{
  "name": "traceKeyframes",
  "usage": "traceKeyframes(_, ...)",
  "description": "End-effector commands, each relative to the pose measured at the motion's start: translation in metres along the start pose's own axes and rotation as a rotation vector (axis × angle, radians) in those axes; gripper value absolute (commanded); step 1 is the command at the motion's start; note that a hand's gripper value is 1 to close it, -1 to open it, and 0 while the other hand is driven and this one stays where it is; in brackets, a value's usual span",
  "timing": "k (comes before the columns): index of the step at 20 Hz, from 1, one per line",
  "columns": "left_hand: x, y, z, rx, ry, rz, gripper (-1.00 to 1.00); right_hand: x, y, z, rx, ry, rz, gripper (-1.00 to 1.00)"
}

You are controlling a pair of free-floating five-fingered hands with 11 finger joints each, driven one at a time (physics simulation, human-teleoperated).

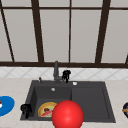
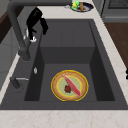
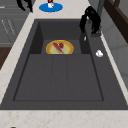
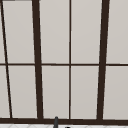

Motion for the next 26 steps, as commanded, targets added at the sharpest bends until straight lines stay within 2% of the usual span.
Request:
traceKeyframes(1,0.000,0.000,0.000,0.000,0.000,0.000,0.00,0.001,-0.012,0.010,-0.088,0.026,0.051,-1.00)
traceKeyframes(7,0.000,0.000,0.000,0.000,0.000,0.000,0.00,0.000,-0.051,0.030,-0.051,0.038,0.062,-1.00)
traceKeyframes(9,0.000,0.000,0.000,0.000,0.000,0.000,0.00,-0.001,-0.062,0.033,-0.002,0.053,0.059,-1.00)
traceKeyframes(10,0.000,0.000,0.000,0.000,0.000,0.000,0.00,-0.003,-0.061,0.026,0.044,0.061,0.054,-1.00)
traceKeyframes(12,0.000,0.000,0.000,0.000,0.000,0.000,0.00,-0.008,-0.054,0.000,0.108,0.031,0.070,-1.00)
traceKeyframes(15,0.000,0.000,0.000,0.000,0.000,0.000,0.00,-0.007,-0.046,-0.030,0.113,0.051,0.088,-1.00)
traceKeyframes(18,0.000,0.000,0.000,0.000,0.000,0.000,0.00,-0.009,-0.061,-0.041,0.095,0.035,0.061,-1.00)
traceKeyframes(24,0.000,0.000,0.000,0.000,0.000,0.000,0.00,-0.007,-0.044,-0.084,0.126,0.064,0.076,-1.00)
traceKeyframes(26,0.000,0.000,0.000,0.000,0.000,0.000,0.00,-0.007,-0.035,-0.103,0.116,0.076,0.091,-1.00)
